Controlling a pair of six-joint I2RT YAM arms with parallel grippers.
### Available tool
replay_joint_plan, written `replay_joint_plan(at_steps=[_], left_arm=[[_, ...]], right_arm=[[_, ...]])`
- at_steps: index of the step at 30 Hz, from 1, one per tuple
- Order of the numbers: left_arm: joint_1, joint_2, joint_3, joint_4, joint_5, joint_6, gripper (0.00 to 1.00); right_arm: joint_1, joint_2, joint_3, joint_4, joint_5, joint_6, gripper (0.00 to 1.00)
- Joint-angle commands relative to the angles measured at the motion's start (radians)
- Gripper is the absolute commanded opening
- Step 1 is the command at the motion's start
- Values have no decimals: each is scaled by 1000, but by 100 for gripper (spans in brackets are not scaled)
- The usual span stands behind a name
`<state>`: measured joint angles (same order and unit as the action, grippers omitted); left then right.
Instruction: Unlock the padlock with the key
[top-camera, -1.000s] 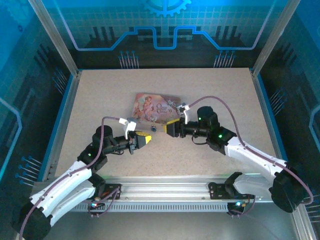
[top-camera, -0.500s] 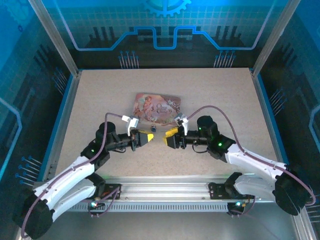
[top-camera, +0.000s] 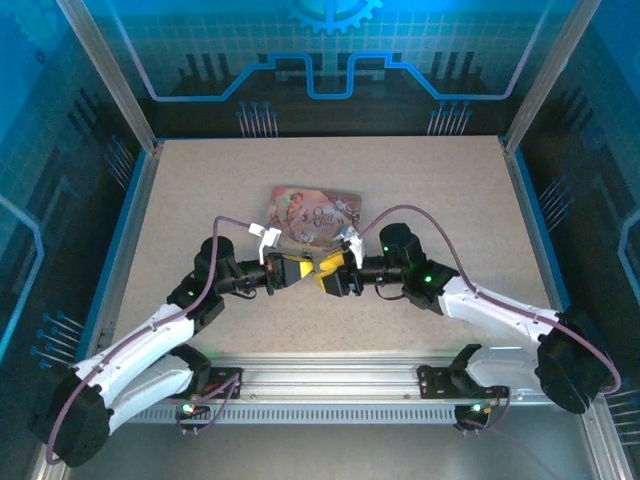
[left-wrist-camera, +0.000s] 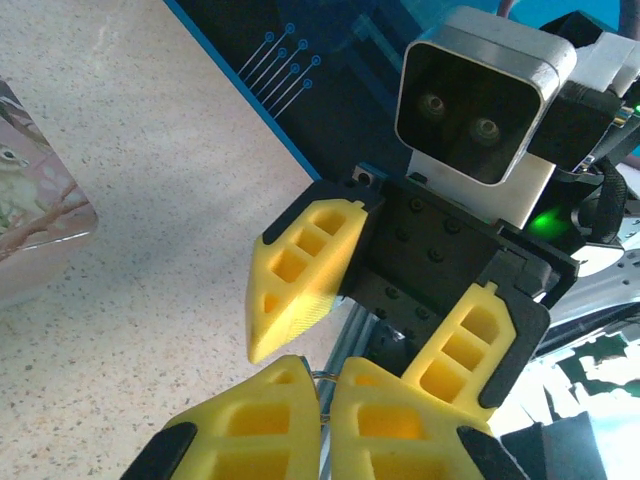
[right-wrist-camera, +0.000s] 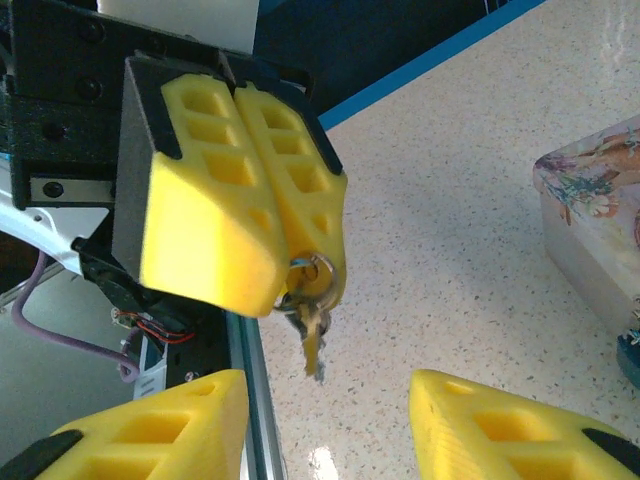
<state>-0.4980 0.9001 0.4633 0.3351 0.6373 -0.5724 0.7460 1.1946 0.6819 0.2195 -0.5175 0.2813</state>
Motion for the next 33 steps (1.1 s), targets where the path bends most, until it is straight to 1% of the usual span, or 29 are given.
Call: replay_joint_plan(at_steps=[1, 5, 9, 11, 14, 16, 18, 19, 21, 23, 30, 33], left_arm=[[7, 0, 36, 25, 39, -17, 0], [8, 2, 41, 21, 41, -18, 0], [7, 0, 41, 20, 47, -18, 0], [7, 1, 41, 19, 47, -19, 0], [7, 1, 41, 14, 47, -17, 0], [8, 1, 41, 7, 47, -12, 0], [7, 0, 41, -2, 47, -8, 0], [8, 0, 43, -8, 47, -2, 0], [9, -1, 47, -23, 46, 7, 0], [9, -1, 51, -34, 47, 12, 0], [12, -3, 59, -53, 54, 14, 0], [13, -4, 58, -55, 56, 13, 0]], right_arm=[[13, 23, 54, -21, -26, -44, 45], [18, 54, 83, -34, -54, -56, 42], [23, 76, 102, -40, -67, -65, 36], [24, 79, 107, -39, -69, -67, 31], [23, 83, 111, -47, -73, -76, 20], [23, 80, 114, -54, -72, -80, 16], [24, 75, 115, -61, -74, -83, 18], [24, 72, 117, -66, -73, -83, 22], [24, 66, 120, -85, -68, -89, 34], [23, 56, 123, -108, -63, -100, 37], [-3, 10, 112, -180, -55, -133, 36], [-16, -14, 98, -192, -41, -141, 33]])
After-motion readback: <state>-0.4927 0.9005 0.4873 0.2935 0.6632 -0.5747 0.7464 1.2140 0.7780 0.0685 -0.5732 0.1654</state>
